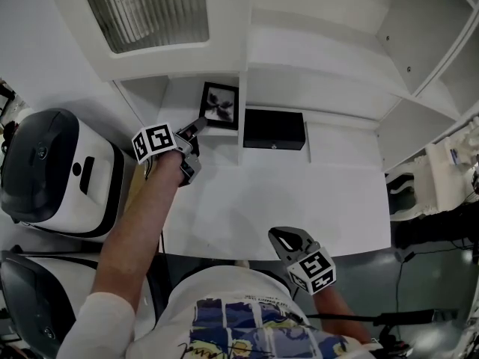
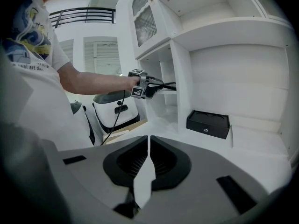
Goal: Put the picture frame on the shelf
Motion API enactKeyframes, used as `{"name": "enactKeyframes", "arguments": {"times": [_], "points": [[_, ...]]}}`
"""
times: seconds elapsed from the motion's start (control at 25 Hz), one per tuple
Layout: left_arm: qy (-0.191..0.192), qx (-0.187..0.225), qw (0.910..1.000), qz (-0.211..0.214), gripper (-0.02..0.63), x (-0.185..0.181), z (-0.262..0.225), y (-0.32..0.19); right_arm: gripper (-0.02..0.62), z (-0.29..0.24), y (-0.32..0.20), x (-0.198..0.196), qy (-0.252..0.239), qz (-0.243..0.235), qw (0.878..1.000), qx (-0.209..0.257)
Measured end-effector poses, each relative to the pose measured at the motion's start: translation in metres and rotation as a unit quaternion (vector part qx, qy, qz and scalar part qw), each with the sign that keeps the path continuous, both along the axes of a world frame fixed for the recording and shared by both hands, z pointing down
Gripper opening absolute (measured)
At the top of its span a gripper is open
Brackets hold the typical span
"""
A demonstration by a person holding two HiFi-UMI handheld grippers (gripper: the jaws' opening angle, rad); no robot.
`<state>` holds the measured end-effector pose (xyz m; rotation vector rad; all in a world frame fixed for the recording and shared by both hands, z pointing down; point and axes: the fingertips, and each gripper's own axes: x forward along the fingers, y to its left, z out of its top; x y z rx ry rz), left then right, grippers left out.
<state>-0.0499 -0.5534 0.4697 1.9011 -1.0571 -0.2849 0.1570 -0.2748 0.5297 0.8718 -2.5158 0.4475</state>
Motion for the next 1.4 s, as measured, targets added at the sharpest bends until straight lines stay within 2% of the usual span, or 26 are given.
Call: {"name": "enactKeyframes", "arguments": {"times": [0.32, 0.64, 0.92, 1.16, 1.4], "points": [[-0.098, 0.001, 0.9952, -0.008, 0.118, -0.001, 0.003, -0.002, 0.037, 0.003, -0.001, 0.009, -0.005, -0.009, 1.0, -0.005], [-0.217, 0.013, 0.9759, -0.015, 0.121, -0.003, 0.01, -0.003, 0.037, 0.007, 0.0, 0.02, -0.009, -0.012, 1.0, -0.012], [-0.253, 0.017, 0.9673, -0.014, 0.121, -0.004, 0.012, -0.003, 0.037, 0.01, -0.001, 0.027, -0.017, -0.009, 1.0, -0.018], [-0.303, 0.045, 0.9519, -0.01, 0.118, -0.002, 0.007, -0.005, 0.037, 0.014, -0.002, 0.025, -0.02, -0.013, 0.999, -0.022], [-0.3, 0.083, 0.9501, -0.023, 0.117, -0.007, -0.007, 0.014, 0.037, 0.007, 0.002, 0.013, -0.013, -0.019, 1.0, -0.011]]}}
